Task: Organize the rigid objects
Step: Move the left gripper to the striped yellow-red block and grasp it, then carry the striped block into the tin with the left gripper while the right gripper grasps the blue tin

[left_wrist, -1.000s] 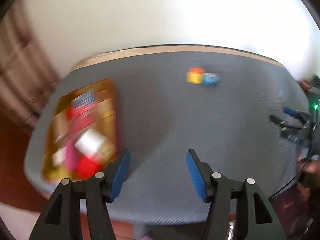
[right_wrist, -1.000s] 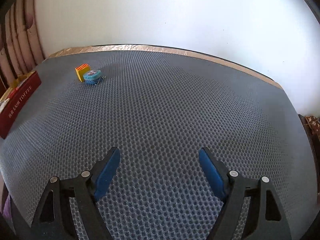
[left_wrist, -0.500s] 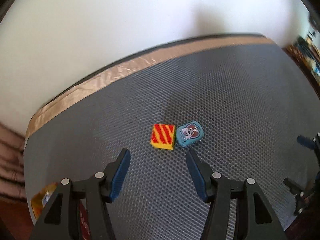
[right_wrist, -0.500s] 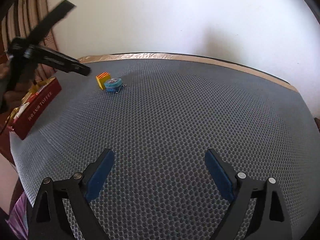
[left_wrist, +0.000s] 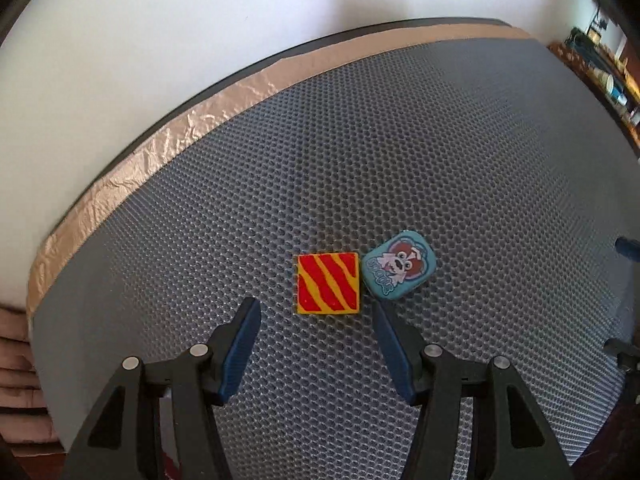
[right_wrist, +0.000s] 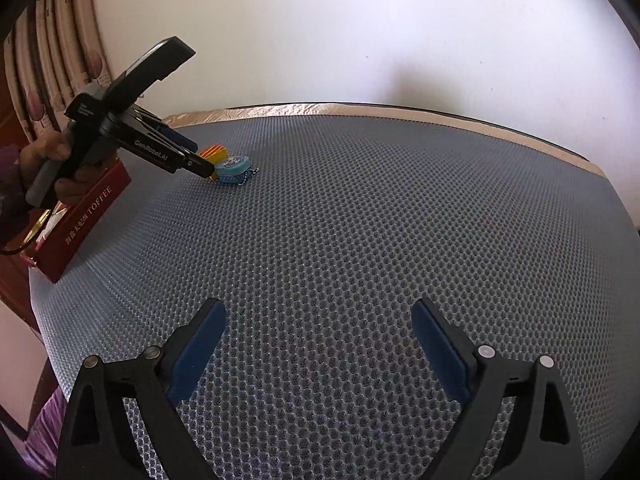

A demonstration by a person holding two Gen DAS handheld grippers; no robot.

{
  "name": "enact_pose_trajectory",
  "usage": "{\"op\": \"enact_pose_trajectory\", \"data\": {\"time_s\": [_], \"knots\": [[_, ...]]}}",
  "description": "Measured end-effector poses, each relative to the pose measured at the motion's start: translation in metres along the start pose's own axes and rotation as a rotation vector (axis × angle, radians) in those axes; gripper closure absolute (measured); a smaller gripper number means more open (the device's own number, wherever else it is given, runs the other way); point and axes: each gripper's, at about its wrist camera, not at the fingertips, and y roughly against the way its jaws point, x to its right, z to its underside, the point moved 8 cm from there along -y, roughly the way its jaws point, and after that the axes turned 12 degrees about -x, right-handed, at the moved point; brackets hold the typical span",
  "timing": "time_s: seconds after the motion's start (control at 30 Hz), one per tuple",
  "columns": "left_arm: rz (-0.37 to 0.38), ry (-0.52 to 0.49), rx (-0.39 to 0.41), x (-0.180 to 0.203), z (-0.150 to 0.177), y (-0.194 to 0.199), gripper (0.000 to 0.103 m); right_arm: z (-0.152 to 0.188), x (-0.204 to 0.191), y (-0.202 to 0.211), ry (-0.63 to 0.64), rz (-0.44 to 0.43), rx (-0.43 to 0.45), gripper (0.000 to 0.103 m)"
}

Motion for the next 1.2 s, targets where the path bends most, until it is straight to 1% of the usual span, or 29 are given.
{"op": "enact_pose_trajectory", "data": {"time_s": [0.1,0.27,0.3,0.33,0.37,0.4,0.43,0.47,0.53,0.6,0.67,0.77,0.8,0.83,0.9,0.97,1.03,1.1,1.13,1.2], "knots": [[0.032,0.01,0.028,-0.008,-0.006,-0.004,0.043,0.0,0.0,-0.003,-0.003,-0.001,-0.016,0.009],[0.061,0.012,0.006,-0.011,-0.015,-0.019,0.044,-0.001,-0.002,-0.005,-0.002,-0.005,-0.023,0.009],[0.062,0.01,0.002,-0.015,-0.018,-0.027,0.046,-0.001,-0.002,-0.006,-0.002,-0.006,-0.025,0.009],[0.055,0.011,-0.002,-0.016,-0.02,-0.031,0.052,0.0,-0.002,-0.005,-0.002,-0.007,-0.027,0.009],[0.06,0.01,-0.006,-0.016,-0.021,-0.035,0.069,0.0,-0.002,-0.006,-0.002,-0.007,-0.03,0.009],[0.098,0.021,0.01,-0.015,-0.023,-0.033,0.073,0.0,-0.002,-0.007,-0.001,-0.009,-0.034,0.009],[0.098,0.035,0.016,-0.017,-0.024,-0.033,0.073,0.0,-0.002,-0.007,-0.001,-0.01,-0.038,0.009],[0.079,0.045,0.024,-0.019,-0.024,-0.034,0.073,-0.001,-0.002,-0.008,-0.001,-0.01,-0.042,0.009],[0.068,0.064,0.028,-0.018,-0.021,-0.035,0.073,-0.001,-0.003,-0.01,-0.002,-0.009,-0.049,0.009],[0.064,0.125,0.042,-0.018,-0.011,-0.031,0.073,-0.002,-0.002,-0.008,-0.005,-0.009,-0.038,0.009],[0.081,0.2,0.061,-0.019,0.004,-0.025,0.073,-0.003,-0.002,-0.006,-0.006,-0.022,-0.032,0.009],[0.155,0.311,0.093,-0.013,0.038,-0.01,0.073,-0.008,-0.01,-0.004,0.049,-0.064,-0.038,0.009],[0.165,0.329,0.105,-0.01,0.048,-0.005,0.073,-0.012,-0.014,-0.004,0.072,-0.07,-0.036,0.009],[0.176,0.344,0.115,-0.007,0.056,0.001,0.073,-0.021,-0.021,-0.004,0.106,-0.082,-0.034,0.009],[0.225,0.381,0.137,-0.001,0.078,0.013,0.073,-0.039,-0.034,-0.003,0.151,-0.113,-0.011,0.009],[0.242,0.41,0.154,0.002,0.096,0.024,0.073,-0.059,-0.043,-0.007,0.189,-0.129,0.003,0.009],[0.25,0.432,0.164,0.003,0.113,0.034,0.073,-0.083,-0.052,-0.018,0.234,-0.132,0.006,0.009],[0.241,0.459,0.179,-0.001,0.129,0.044,0.073,-0.103,-0.061,-0.028,0.273,-0.139,0.002,0.009],[0.237,0.469,0.186,0.005,0.137,0.05,0.073,-0.112,-0.065,-0.035,0.294,-0.134,-0.004,0.009],[0.233,0.498,0.193,0.003,0.152,0.06,0.073,-0.126,-0.072,-0.046,0.331,-0.114,-0.013,0.009]]}}
